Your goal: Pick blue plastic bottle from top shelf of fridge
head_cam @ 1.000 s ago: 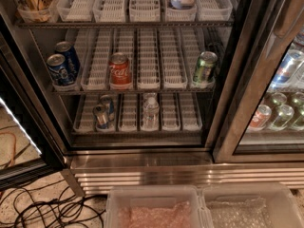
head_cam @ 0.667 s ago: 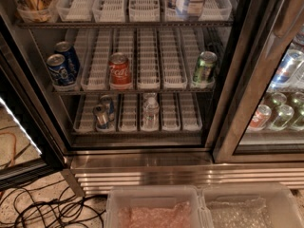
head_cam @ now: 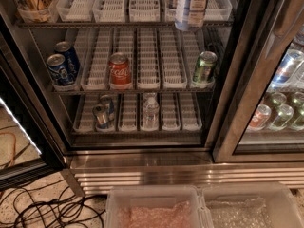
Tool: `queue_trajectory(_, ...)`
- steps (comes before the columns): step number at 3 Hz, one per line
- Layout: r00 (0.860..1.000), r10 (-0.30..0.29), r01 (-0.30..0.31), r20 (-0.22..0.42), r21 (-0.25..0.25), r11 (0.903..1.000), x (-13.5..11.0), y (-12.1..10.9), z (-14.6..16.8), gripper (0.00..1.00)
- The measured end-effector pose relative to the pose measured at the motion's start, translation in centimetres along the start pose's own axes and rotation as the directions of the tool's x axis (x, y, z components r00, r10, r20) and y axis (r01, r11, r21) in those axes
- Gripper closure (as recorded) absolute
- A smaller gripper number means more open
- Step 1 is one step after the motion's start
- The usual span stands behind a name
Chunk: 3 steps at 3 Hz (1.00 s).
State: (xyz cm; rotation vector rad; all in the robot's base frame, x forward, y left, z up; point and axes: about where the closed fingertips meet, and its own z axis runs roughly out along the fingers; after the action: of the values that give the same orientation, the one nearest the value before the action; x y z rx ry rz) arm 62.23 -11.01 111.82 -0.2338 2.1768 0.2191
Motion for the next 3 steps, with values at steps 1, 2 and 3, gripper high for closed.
queue_trajectory(1,0.995,0.073,-0.076,-0.071,-0.042,0.9962,2.7,0.6,-0.2,1.0)
queue_trajectory(2,0.977,0.144,-0.158,-0.155,-0.082,0.984,5.8,2.0,-0.7,1.0)
queue_trajectory(3,0.973,0.155,-0.171,-0.172,-0.083,0.9818,6.7,2.3,-0.9,1.0)
